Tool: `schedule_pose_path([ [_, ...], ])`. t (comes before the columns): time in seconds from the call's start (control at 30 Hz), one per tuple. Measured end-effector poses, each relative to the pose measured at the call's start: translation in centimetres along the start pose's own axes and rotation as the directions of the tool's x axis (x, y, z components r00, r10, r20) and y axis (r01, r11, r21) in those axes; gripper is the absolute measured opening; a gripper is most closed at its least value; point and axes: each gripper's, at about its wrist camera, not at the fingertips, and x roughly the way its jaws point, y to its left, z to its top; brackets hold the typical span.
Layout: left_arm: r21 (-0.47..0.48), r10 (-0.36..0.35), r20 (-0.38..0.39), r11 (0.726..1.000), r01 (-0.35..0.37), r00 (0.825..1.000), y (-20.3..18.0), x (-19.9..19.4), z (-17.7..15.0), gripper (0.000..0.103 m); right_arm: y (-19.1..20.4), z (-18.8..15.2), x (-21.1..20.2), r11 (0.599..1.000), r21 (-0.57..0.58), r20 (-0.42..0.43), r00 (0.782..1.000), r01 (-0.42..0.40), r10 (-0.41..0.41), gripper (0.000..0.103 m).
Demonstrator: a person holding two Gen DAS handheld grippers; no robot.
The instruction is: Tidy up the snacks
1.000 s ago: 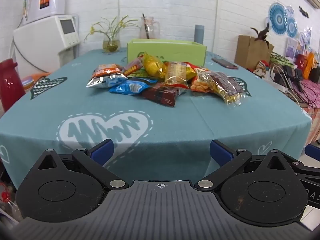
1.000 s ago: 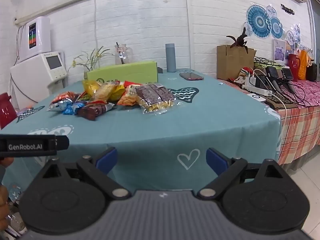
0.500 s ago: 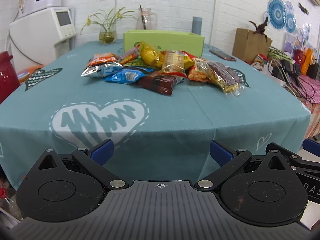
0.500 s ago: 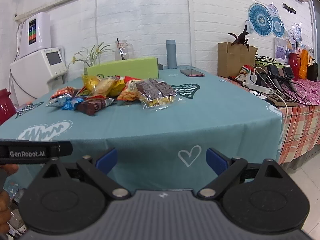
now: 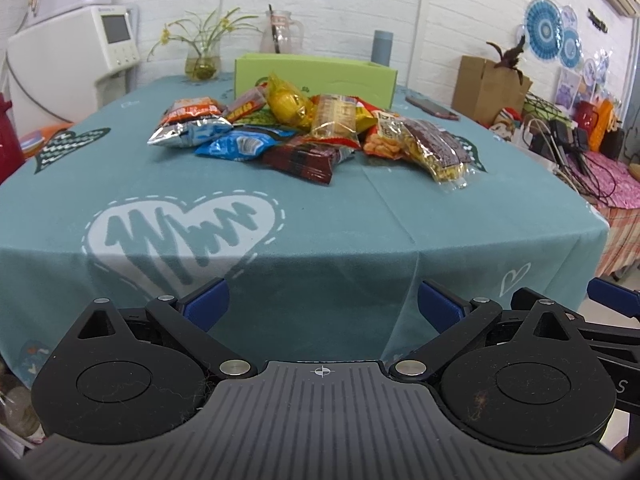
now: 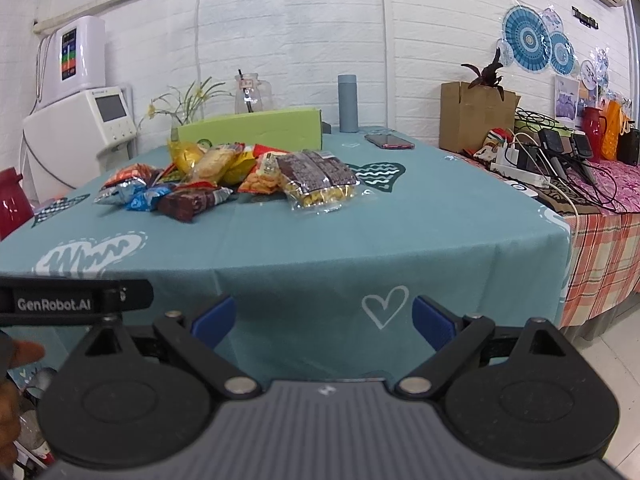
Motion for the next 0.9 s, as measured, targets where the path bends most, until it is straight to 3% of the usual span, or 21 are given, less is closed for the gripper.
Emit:
schedule_pose_path([
  [0.57, -0.021, 0.034, 0.004, 0.999, -0.034, 0.999, 0.23, 0.09, -0.01, 0.088, 0.34, -0.1, 0.27, 1.0, -0.021, -0.021, 1.0, -0.008, 0.008, 0.093],
  [0.77, -0.052, -0.061, -0.035, 0.997, 0.059, 0.997, 0.39, 0.22, 0.06, 0.088, 0.44, -0.12, 0.31, 1.0, -0.027, -0.026, 1.0, -0.009, 0.008, 0.093],
  [0.9, -0.026, -0.045, -0.022, 0.999, 0.044, 0.999, -0.09, 0.15, -0.04, 0.089, 0.44, -0.14, 0.32, 1.0, -0.028, -0.027, 1.0, -0.01, 0.009, 0.093],
])
